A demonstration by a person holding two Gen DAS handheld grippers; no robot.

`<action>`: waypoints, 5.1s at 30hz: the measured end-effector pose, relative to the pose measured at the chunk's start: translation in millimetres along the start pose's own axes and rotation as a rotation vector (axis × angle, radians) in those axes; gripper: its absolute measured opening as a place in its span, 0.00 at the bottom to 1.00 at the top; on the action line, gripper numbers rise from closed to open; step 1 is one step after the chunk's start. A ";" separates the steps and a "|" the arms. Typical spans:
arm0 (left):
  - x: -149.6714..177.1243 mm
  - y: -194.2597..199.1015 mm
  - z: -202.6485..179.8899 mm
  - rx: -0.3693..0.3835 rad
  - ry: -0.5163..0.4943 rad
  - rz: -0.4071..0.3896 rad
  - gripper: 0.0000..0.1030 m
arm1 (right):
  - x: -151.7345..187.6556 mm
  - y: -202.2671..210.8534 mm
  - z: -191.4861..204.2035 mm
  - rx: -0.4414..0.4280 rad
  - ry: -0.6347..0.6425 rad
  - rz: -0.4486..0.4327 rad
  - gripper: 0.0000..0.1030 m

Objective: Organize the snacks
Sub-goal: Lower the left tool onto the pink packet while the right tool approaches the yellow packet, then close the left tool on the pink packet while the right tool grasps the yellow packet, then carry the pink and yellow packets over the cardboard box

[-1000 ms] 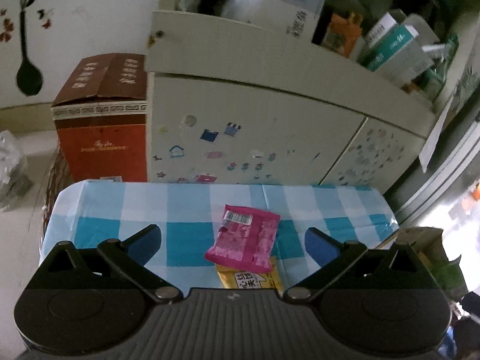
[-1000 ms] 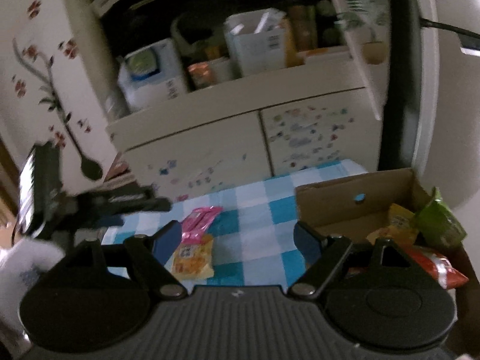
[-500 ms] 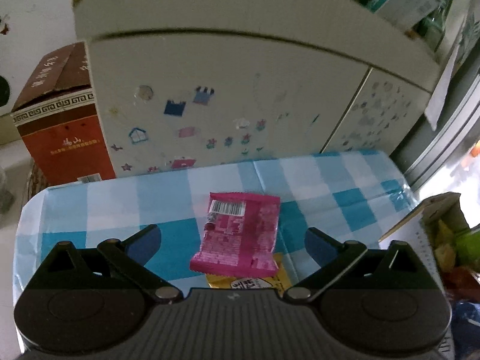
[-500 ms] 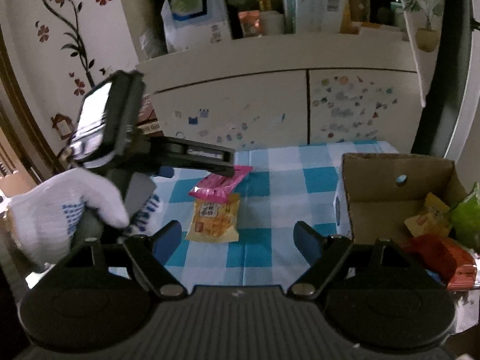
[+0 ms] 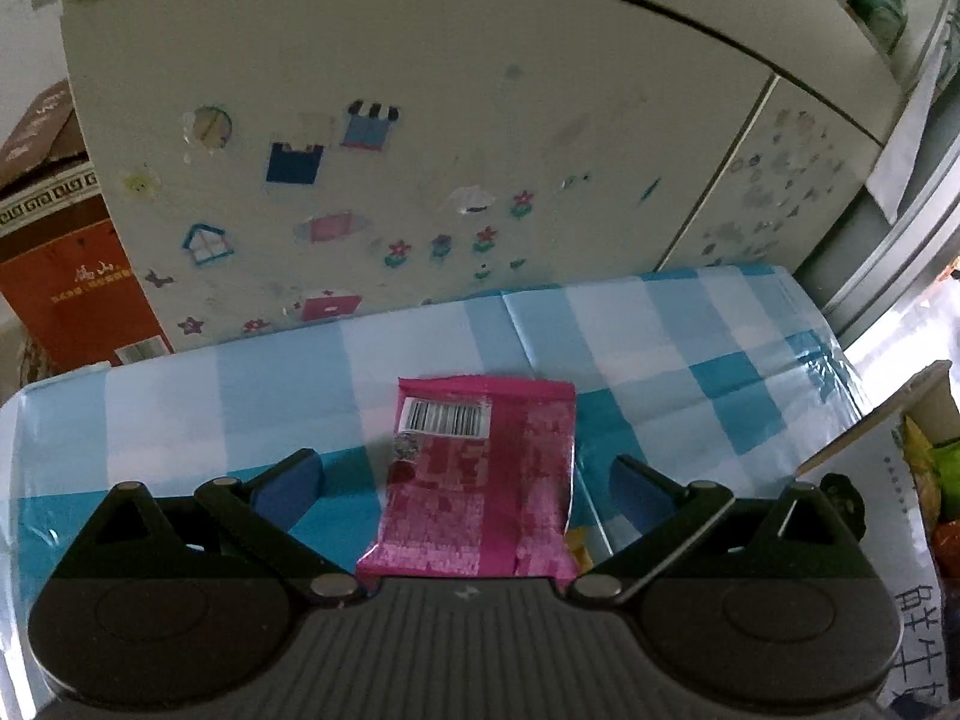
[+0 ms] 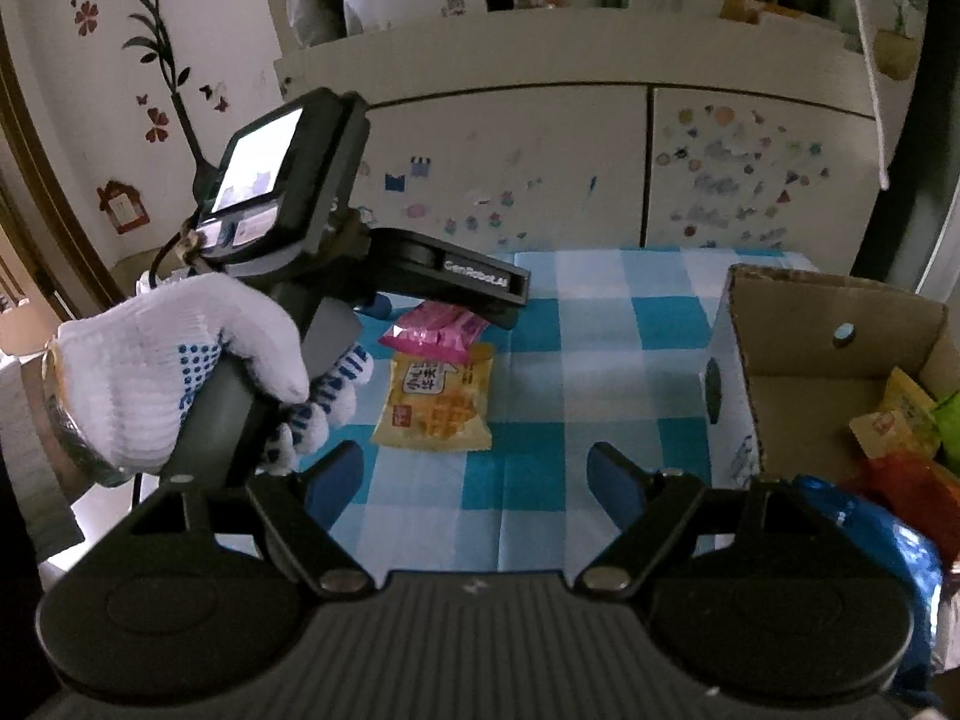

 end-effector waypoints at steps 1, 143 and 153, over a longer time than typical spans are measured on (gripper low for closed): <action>-0.4 -0.2 0.1 0.000 0.000 -0.006 0.99 | -0.4 -3.3 1.4 0.001 0.005 0.003 0.80; 160.5 193.6 -226.9 0.184 -0.242 -0.203 0.57 | 54.4 190.0 -184.0 0.188 -0.534 -0.314 0.55; 175.9 167.2 -240.0 0.203 -0.266 -0.126 0.71 | 57.1 177.0 -192.2 0.130 -0.618 -0.281 0.63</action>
Point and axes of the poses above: each gripper's, at about its wrist camera, not at the fingertips, and y roughly against the way its jaws point, z to its left, x to its underside, the point moved 3 cm from there along -y, roughly the way its jaws point, and after that the axes turned 9 degrees about y, right-handed, at the moved point
